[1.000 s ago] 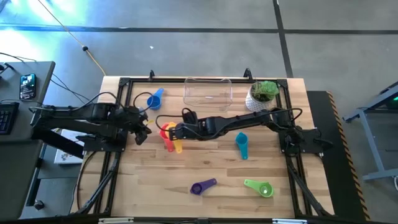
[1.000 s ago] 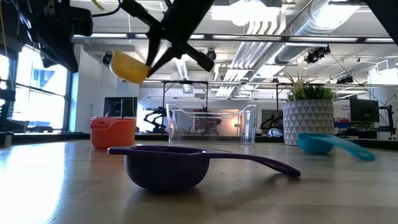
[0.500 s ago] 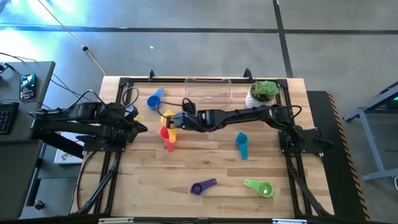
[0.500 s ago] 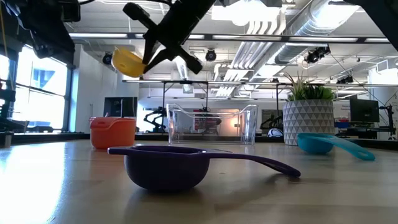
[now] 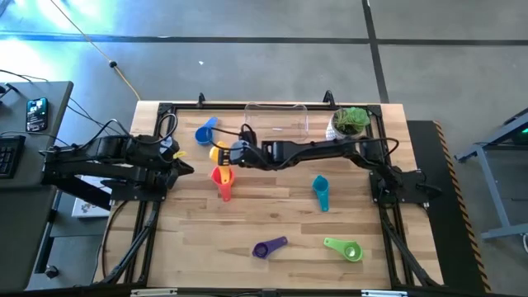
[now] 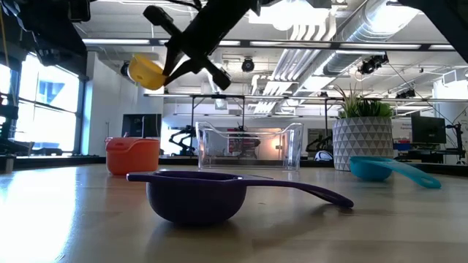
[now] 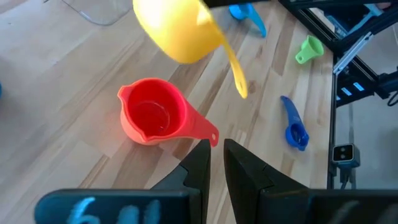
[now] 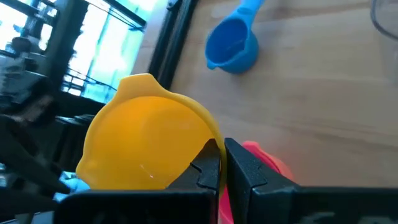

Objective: Nest measuring cups in basket
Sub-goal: Stack the yellow measuring cup on the top of the red measuring cup, then adjust the stacked measuring cups, then remove the yellow measuring cup from the top of the red measuring cup

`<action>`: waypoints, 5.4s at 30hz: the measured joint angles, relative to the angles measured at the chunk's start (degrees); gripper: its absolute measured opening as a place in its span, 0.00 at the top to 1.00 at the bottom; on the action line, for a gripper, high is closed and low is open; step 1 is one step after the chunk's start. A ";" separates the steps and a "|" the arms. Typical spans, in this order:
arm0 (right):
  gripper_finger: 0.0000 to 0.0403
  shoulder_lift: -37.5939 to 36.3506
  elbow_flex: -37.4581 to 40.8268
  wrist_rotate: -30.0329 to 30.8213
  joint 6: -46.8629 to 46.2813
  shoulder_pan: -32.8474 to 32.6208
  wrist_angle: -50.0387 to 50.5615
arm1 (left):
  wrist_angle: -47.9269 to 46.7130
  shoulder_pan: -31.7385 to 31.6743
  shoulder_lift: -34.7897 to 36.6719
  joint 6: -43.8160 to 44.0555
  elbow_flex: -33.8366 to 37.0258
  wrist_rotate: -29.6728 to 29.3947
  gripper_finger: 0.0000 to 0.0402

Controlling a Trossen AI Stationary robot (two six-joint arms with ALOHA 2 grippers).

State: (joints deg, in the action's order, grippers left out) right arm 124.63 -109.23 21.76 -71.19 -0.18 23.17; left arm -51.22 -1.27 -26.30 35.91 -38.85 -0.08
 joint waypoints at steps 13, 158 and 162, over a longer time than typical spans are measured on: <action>1.00 6.26 -0.02 -7.54 -5.65 -0.61 -1.95 | -0.22 0.00 -0.03 0.03 0.00 -0.26 0.91; 0.82 -1.08 -24.63 -19.06 57.41 20.22 50.08 | 19.44 -5.29 -50.21 14.19 -4.85 -8.13 0.91; 0.82 -1.08 -24.63 -21.98 54.55 19.49 50.35 | 14.29 -7.95 -45.42 8.28 -6.49 -10.40 0.91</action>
State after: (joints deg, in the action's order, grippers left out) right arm 123.55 -133.86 -0.22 -16.64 19.31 73.52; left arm -36.93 -9.22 -71.72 44.19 -45.34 -10.47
